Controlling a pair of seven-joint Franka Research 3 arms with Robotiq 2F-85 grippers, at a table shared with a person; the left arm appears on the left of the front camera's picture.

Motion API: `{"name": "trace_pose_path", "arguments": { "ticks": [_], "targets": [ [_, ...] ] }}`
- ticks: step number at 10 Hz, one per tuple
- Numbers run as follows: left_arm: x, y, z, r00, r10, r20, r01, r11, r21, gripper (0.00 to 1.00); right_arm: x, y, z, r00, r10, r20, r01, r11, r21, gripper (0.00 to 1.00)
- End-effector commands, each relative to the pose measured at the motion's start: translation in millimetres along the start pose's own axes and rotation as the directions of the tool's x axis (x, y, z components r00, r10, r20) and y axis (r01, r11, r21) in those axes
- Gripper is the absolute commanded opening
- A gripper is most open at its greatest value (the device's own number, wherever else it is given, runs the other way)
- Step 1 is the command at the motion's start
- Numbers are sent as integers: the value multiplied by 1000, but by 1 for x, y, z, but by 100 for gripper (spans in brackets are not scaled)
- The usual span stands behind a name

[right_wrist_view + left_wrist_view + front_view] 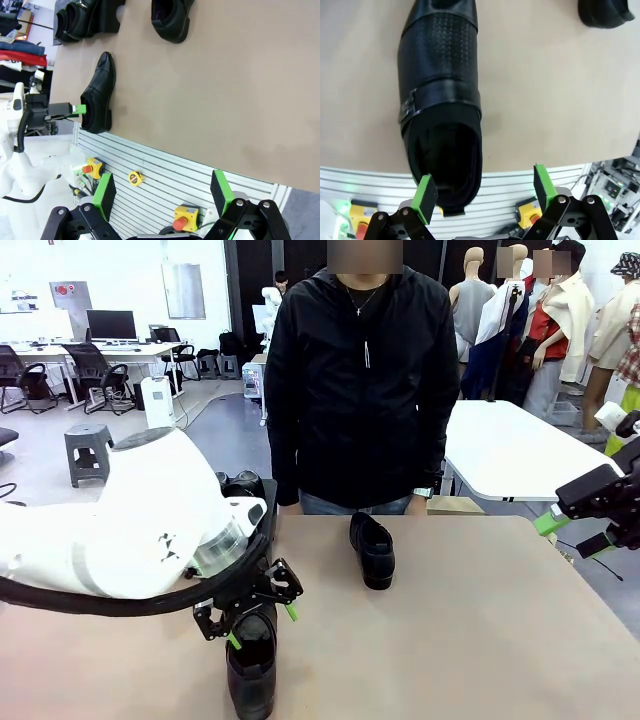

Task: Organize the shoes by placing them on the stand.
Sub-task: Place the Shoe from the middle of the table onto the Shoes Stand.

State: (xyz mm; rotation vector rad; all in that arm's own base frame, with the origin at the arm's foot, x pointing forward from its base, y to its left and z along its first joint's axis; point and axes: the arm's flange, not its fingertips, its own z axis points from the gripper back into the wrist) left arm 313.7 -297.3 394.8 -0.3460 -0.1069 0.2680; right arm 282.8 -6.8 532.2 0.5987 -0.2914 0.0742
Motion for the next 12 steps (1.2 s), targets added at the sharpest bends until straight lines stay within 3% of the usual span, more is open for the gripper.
{"name": "trace_pose_path", "arguments": {
  "ticks": [1, 4, 5, 7, 12],
  "targets": [
    [15, -12, -18, 1000, -17, -9, 18, 999, 28, 100, 4, 1, -1, 1000, 20, 14, -20, 1000, 12, 100],
    [17, -15, -31, 998, -61, 8, 60, 997, 39, 100, 4, 1, -1, 1000, 20, 14, -20, 1000, 12, 100],
    [19, -16, -34, 1000, -29, 11, 29, 998, 51, 100, 4, 1, -1, 1000, 20, 14, -20, 1000, 12, 100],
    [19, -16, -35, 999, -52, 16, 51, 996, 72, 0, 4, 1, -1, 1000, 20, 14, -20, 1000, 12, 100],
    [21, -12, -52, 1000, -27, -8, 28, 980, 196, 0, 4, 1, -1, 1000, 20, 14, -20, 1000, 12, 100]
  ]
}}
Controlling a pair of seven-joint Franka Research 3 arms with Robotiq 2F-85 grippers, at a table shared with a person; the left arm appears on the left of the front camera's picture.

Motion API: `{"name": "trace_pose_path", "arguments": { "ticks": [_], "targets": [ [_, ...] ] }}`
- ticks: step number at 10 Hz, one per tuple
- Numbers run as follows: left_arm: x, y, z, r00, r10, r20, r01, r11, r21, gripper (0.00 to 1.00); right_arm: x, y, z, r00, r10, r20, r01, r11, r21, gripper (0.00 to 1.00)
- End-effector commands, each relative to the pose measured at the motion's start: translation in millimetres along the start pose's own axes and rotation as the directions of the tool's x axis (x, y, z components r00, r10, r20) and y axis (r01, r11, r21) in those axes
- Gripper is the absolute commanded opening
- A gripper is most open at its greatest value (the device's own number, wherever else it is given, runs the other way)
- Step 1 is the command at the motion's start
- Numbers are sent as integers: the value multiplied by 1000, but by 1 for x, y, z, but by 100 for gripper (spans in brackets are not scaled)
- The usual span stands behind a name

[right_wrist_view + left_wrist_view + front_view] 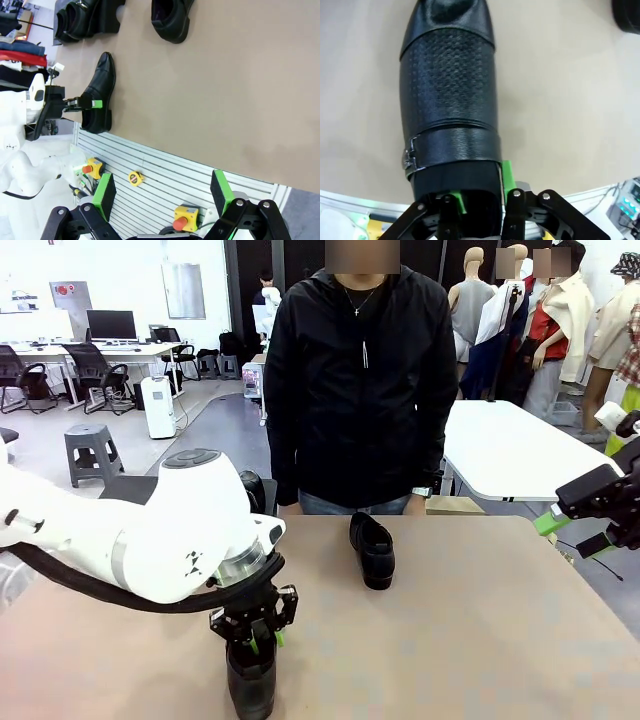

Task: Organize the shoes by placing them on the stand.
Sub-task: Place the Shoe from the middle of the table onto the Shoes Stand.

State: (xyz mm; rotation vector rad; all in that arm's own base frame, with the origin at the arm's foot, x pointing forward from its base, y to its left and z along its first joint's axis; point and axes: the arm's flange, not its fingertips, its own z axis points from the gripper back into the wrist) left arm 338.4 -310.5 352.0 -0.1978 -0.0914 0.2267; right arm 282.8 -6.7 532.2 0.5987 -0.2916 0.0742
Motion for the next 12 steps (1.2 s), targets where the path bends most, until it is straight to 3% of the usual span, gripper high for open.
{"name": "trace_pose_path", "arguments": {
  "ticks": [1, 6, 7, 9, 10, 11, 12],
  "targets": [
    [4, -7, -3, 999, 38, -1, -38, 996, 84, 0, 4, 0, -1, 1000, 20, 14, -20, 1000, 12, 100],
    [0, -1, 9, 1000, 18, 10, -19, 997, 72, 0, 4, 0, -1, 1000, 20, 14, -20, 1000, 12, 100],
    [-6, 4, 23, 1000, -27, 5, 27, 998, 55, 0, 4, 0, -1, 1000, 20, 14, -20, 1000, 12, 100],
    [-34, 23, 72, 984, -154, 90, 148, 987, 69, 0, 4, 0, -1, 1000, 20, 14, -20, 1000, 12, 100],
    [-55, 38, 99, 951, -289, 107, 281, 956, 84, 0, 4, 0, -1, 1000, 20, 14, -20, 1000, 12, 100],
    [-79, 57, 119, 902, -387, 189, 356, 917, 180, 0, 4, 0, -1, 1000, 20, 14, -20, 1000, 12, 100],
    [-98, 72, 130, 851, -499, 165, 461, 859, 221, 0, 4, 0, -1, 1000, 20, 14, -20, 1000, 12, 100]
  ]
}}
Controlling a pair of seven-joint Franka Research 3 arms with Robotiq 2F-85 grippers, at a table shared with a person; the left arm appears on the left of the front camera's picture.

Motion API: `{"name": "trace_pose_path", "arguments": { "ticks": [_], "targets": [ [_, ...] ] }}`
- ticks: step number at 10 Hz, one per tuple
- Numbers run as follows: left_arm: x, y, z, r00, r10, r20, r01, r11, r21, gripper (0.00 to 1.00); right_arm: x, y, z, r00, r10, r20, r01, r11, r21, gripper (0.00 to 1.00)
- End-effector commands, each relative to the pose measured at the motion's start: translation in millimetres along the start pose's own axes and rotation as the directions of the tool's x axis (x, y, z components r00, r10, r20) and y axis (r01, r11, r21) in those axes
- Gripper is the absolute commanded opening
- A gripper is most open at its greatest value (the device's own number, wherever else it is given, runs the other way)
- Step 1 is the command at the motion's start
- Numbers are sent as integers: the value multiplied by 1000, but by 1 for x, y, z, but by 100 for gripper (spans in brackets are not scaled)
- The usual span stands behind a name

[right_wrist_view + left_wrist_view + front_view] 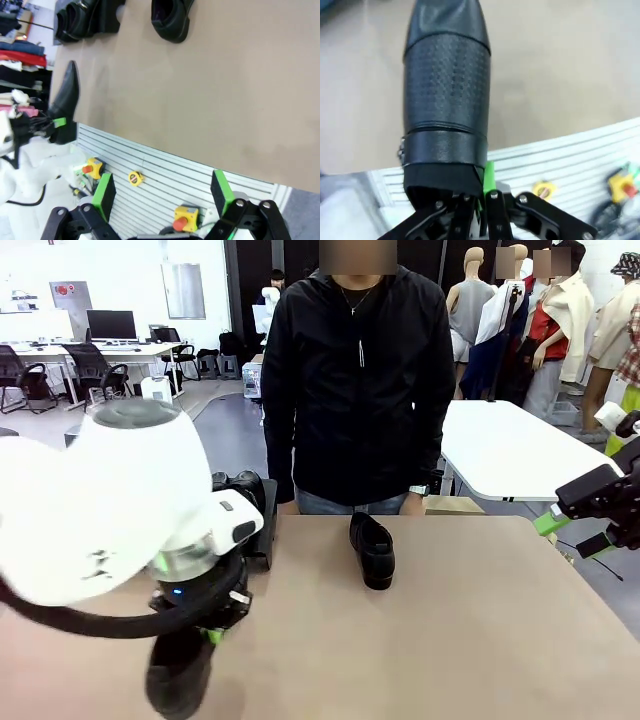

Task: Organize the shoes by placing them on the stand.
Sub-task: Place the Shoe from the middle of the table onto the Shoes Stand.

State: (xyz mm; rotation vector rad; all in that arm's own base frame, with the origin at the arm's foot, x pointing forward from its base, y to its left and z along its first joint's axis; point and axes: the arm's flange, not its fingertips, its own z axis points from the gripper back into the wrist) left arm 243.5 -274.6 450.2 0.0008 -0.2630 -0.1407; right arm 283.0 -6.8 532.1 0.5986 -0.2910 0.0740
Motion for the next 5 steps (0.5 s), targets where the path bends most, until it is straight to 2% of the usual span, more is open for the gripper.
{"name": "trace_pose_path", "arguments": {
  "ticks": [1, 2, 3, 4, 5],
  "targets": [
    [-48, 41, 25, 979, -180, 95, 181, 984, 1, 0, 4, 1, -1, 1000, 20, 15, -20, 1000, 12, 100],
    [-59, 53, 33, 963, -252, 96, 258, 965, -49, 0, 4, 1, -1, 1000, 20, 15, -20, 1000, 12, 100],
    [-64, 72, 37, 980, -162, 114, 174, 979, -106, 0, 4, 1, -1, 1000, 20, 15, -20, 1000, 12, 100],
    [-24, 7, 52, 980, -187, 67, 186, 982, 16, 0, 4, 1, -1, 1000, 20, 15, -20, 1000, 12, 100],
    [-24, 7, 52, 980, -187, 67, 186, 982, 16, 0, 4, 1, -1, 1000, 20, 15, -20, 1000, 12, 100]
  ]
}}
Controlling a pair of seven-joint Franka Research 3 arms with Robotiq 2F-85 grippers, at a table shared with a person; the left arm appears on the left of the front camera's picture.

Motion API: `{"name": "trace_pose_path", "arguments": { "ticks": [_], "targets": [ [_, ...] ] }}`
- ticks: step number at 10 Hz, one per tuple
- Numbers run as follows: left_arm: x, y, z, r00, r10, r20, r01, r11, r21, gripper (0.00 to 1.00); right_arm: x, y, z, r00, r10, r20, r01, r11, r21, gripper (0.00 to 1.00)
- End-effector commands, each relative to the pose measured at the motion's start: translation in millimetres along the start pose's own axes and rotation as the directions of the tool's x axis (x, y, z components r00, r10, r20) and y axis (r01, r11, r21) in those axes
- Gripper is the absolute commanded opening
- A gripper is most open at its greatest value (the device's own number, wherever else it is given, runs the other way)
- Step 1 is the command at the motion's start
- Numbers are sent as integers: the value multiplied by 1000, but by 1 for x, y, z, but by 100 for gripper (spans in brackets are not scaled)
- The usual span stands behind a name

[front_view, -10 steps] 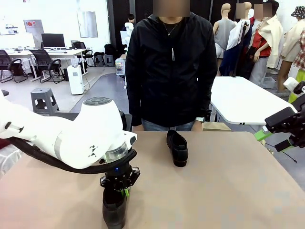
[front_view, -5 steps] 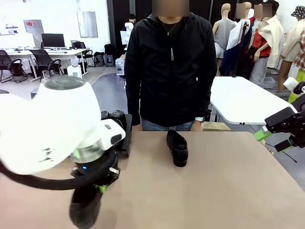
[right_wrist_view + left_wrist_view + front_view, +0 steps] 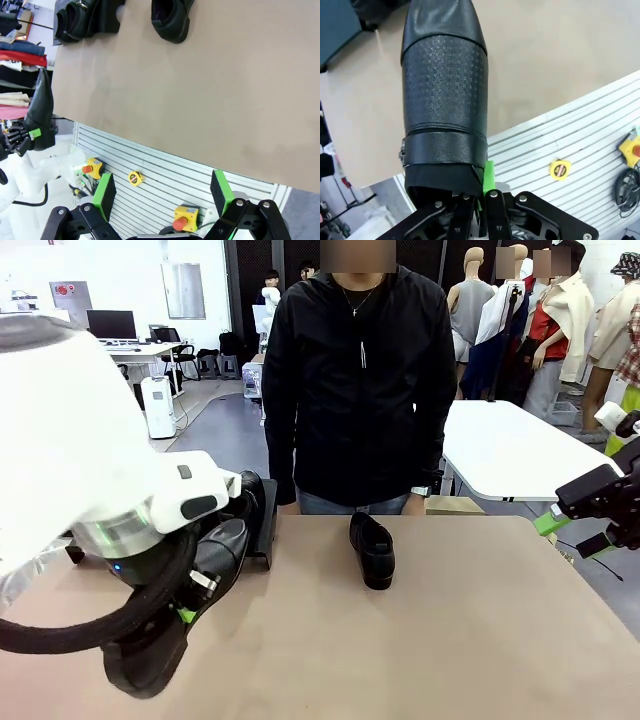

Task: Organize the shoes by placing them on the stand.
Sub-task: Place the Shoe from the middle of the table onto the Shoes Stand.

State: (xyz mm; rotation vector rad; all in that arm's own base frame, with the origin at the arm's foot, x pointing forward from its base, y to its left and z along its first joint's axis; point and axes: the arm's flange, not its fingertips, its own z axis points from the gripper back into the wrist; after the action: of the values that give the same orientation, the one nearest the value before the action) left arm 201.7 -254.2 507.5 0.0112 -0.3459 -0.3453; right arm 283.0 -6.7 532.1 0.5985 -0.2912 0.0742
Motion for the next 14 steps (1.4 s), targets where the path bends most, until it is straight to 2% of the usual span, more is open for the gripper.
{"name": "trace_pose_path", "arguments": {
  "ticks": [1, 4, 5, 6, 7, 8, 9, 11, 13, 14],
  "targets": [
    [5, -7, -15, 1000, 15, -17, -15, 1000, 19, 0, 4, 1, -1, 1000, 20, 15, -20, 1000, 12, 100],
    [2, -5, -17, 999, -2, -35, 3, 1000, 25, 0, 4, 1, -1, 1000, 20, 15, -20, 1000, 12, 100],
    [6, 19, -5, 1000, -18, -14, 19, 998, 54, 0, 4, 1, -1, 1000, 20, 15, -20, 1000, 12, 100],
    [19, 63, 16, 985, 140, 102, -151, 982, 112, 0, 4, 1, -1, 1000, 20, 15, -20, 1000, 12, 100],
    [41, 121, 35, 962, 235, 142, -252, 961, 114, 0, 4, 1, -1, 1000, 20, 15, -20, 1000, 12, 100],
    [67, 167, 42, 944, 284, 166, -300, 950, 83, 0, 4, 1, -1, 1000, 20, 15, -20, 1000, 12, 100],
    [94, 207, 38, 977, 168, 132, -170, 986, 1, 0, 4, 1, -1, 1000, 20, 15, -20, 1000, 12, 100],
    [140, 273, 12, 985, 80, 151, -86, 996, 33, 0, 4, 1, -1, 1000, 20, 15, -20, 1000, 12, 100],
    [169, 317, -14, 976, 177, 123, -177, 984, -15, 0, 4, 1, -1, 1000, 20, 15, -20, 1000, 12, 100],
    [172, 325, -14, 934, 335, 120, -334, 942, -36, 0, 4, 1, -1, 1000, 20, 15, -20, 1000, 12, 100]
  ]
}}
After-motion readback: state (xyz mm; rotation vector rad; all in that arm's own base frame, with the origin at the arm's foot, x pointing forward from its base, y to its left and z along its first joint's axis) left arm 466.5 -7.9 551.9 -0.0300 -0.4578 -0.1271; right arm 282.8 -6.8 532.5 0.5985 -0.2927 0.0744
